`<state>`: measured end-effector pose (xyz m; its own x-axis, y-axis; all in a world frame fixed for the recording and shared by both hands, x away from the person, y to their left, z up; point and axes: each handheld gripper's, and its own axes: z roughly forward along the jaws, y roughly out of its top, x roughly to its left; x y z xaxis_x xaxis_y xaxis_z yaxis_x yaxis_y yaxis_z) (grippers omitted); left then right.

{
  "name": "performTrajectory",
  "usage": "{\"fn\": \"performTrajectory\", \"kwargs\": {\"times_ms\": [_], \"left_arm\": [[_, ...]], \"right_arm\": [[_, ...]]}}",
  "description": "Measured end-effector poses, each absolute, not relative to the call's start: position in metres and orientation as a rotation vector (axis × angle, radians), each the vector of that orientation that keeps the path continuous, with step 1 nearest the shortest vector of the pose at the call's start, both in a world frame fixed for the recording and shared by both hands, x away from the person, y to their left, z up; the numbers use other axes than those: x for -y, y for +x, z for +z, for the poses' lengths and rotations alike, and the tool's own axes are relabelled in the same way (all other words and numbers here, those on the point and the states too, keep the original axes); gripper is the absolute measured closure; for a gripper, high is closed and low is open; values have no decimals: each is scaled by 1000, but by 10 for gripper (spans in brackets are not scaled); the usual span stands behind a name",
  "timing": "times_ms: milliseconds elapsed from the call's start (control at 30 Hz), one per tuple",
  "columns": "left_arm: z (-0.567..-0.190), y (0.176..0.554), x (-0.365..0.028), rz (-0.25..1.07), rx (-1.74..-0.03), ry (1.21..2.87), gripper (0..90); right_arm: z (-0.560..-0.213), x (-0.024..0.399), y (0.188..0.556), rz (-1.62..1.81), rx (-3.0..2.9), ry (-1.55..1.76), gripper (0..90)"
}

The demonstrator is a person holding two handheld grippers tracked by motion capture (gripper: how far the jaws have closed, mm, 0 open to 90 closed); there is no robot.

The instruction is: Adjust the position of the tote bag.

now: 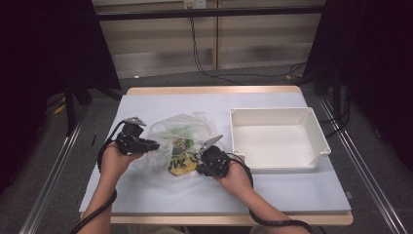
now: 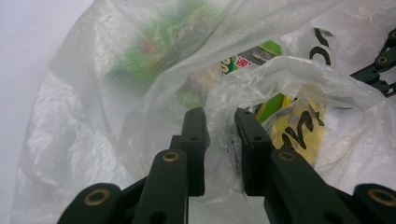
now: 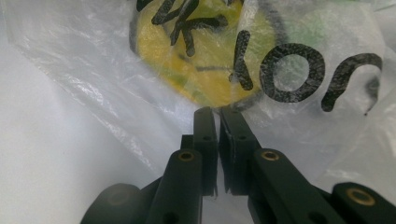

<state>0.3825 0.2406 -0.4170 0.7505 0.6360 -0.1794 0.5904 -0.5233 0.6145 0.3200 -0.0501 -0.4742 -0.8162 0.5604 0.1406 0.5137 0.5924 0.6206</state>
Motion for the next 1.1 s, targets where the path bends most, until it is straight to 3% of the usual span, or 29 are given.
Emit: {"fn": "performTrajectory", "kwargs": {"times_ms": [500, 1100], "left_arm": [[-435, 382, -287, 99, -1033, 2227, 805], [-448, 380, -309, 127, -1117, 2181, 849]], "right_arm": [[-476, 54, 320, 1075, -2734, 933, 879], [-479, 57, 321, 1111, -2721, 935, 898]]}}
